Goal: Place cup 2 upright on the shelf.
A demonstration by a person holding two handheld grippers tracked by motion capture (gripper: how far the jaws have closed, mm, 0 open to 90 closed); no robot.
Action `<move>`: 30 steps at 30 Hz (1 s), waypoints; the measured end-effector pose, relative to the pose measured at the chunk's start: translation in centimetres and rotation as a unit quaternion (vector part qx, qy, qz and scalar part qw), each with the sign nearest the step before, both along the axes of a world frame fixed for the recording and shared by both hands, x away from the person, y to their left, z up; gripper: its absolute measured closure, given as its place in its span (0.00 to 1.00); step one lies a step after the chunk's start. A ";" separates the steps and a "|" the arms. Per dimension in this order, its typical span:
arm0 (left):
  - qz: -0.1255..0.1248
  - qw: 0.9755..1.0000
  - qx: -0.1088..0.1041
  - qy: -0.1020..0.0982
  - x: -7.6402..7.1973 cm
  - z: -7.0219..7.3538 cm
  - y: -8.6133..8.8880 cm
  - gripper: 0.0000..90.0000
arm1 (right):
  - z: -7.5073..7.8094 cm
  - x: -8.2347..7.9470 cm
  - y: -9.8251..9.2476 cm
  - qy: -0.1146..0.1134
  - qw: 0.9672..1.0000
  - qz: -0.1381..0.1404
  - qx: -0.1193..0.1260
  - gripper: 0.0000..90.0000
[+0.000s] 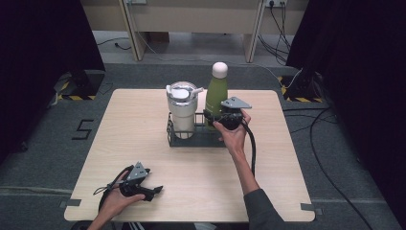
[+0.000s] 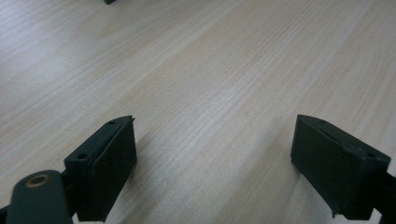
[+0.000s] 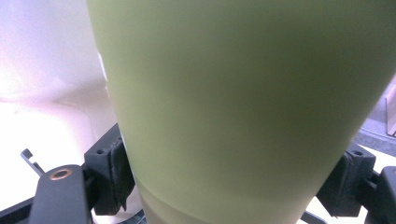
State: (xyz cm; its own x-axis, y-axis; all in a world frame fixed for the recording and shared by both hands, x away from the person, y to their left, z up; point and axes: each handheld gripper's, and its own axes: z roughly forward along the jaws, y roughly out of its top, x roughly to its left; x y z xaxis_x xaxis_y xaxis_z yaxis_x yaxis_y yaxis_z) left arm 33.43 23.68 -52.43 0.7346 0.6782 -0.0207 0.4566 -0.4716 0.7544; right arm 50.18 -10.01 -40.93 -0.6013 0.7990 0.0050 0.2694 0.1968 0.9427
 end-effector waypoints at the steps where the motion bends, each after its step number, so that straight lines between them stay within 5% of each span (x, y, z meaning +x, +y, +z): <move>1: 0.000 1.000 0.000 0.000 0.0 0.0 0.0 0.15 | -0.1 0.1 0.0 0.000 1.000 -0.001 -0.001 0.23; 30: 0.000 1.000 0.000 0.001 0.0 0.0 0.0 0.15 | -3.1 0.5 0.8 0.011 1.000 0.002 -0.013 0.23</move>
